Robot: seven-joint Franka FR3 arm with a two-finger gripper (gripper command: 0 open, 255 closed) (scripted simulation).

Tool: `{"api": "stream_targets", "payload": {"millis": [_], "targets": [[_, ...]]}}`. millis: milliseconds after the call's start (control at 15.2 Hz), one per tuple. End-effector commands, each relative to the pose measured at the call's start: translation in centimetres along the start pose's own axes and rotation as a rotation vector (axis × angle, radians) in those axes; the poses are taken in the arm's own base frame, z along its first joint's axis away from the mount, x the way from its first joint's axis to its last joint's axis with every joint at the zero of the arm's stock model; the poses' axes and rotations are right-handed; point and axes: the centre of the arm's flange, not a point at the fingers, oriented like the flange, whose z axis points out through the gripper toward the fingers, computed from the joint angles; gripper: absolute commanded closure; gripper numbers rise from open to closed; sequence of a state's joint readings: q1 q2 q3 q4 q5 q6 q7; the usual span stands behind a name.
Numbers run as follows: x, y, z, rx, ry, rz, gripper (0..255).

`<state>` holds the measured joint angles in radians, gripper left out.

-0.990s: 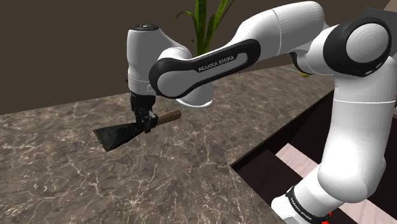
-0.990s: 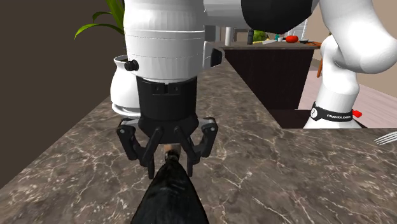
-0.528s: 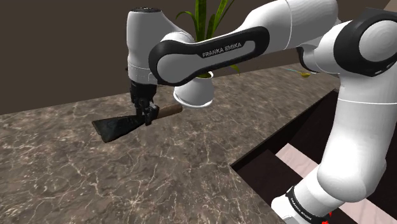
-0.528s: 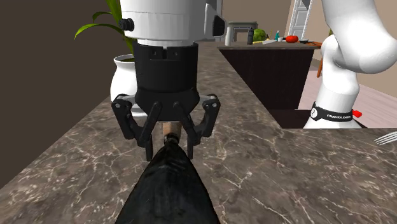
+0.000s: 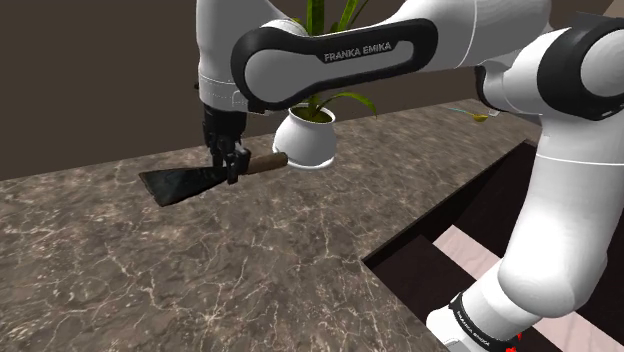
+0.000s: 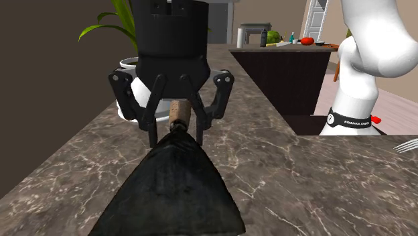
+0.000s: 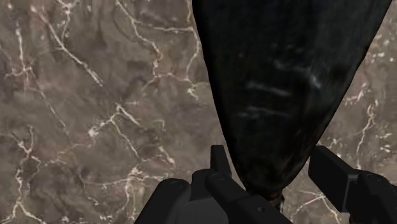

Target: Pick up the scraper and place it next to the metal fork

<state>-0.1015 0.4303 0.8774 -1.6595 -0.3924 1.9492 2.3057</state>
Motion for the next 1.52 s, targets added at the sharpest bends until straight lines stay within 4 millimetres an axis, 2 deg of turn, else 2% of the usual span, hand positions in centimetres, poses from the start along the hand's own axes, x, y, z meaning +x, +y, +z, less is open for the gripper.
{"api": "stream_targets", "payload": {"millis": [0, 1452], "targets": [[0.2, 1.2, -0.5, 0.000, 0.000, 0.000, 255], [3.2, 30.0, -2.0, 0.000, 0.000, 0.000, 255]]}}
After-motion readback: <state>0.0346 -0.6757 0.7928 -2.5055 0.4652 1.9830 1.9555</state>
